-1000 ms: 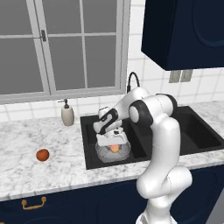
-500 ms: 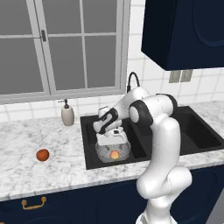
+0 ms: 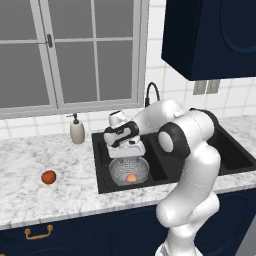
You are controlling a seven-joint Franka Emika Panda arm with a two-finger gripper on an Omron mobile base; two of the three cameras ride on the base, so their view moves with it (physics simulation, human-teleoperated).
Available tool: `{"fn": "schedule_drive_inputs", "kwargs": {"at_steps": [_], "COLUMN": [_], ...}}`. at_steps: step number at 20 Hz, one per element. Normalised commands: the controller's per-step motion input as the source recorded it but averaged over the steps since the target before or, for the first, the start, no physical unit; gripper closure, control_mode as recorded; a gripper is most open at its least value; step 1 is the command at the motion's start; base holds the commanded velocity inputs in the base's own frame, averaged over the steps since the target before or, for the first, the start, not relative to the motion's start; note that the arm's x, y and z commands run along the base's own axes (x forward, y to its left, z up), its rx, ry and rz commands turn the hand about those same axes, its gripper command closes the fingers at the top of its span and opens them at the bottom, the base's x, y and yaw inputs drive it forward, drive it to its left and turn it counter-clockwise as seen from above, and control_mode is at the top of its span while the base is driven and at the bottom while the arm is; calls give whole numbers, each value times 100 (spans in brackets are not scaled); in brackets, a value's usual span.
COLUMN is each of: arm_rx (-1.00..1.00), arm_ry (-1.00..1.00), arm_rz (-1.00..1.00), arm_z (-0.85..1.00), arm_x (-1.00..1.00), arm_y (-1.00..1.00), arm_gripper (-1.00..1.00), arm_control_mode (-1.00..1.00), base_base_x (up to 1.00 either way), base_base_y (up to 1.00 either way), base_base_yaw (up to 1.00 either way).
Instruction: Put the colander in the sink, put the orange, peach in the colander, and turn on the sink faucet and pour water over the colander.
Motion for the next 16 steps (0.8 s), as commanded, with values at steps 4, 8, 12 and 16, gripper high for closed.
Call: {"fn": "schedule_drive_inputs", "kwargs": {"at_steps": [4, 8, 12, 16], "arm_rx": [12, 17, 12, 3], "arm_ry": [-20, -15, -6, 0], "arm_rz": [10, 3, 6, 19], "arm_z": [48, 38, 47, 52], "arm_x": [-91, -75, -51, -34], "arm_y": [19, 39, 47, 55], "arm_gripper": [-100, -100, -100, -100], "arm_control_mode": [-100, -100, -100, -100], "base_base_x": [0, 0, 0, 0], "base_base_y": [0, 0, 0, 0], "base_base_yaw": [0, 0, 0, 0]}}
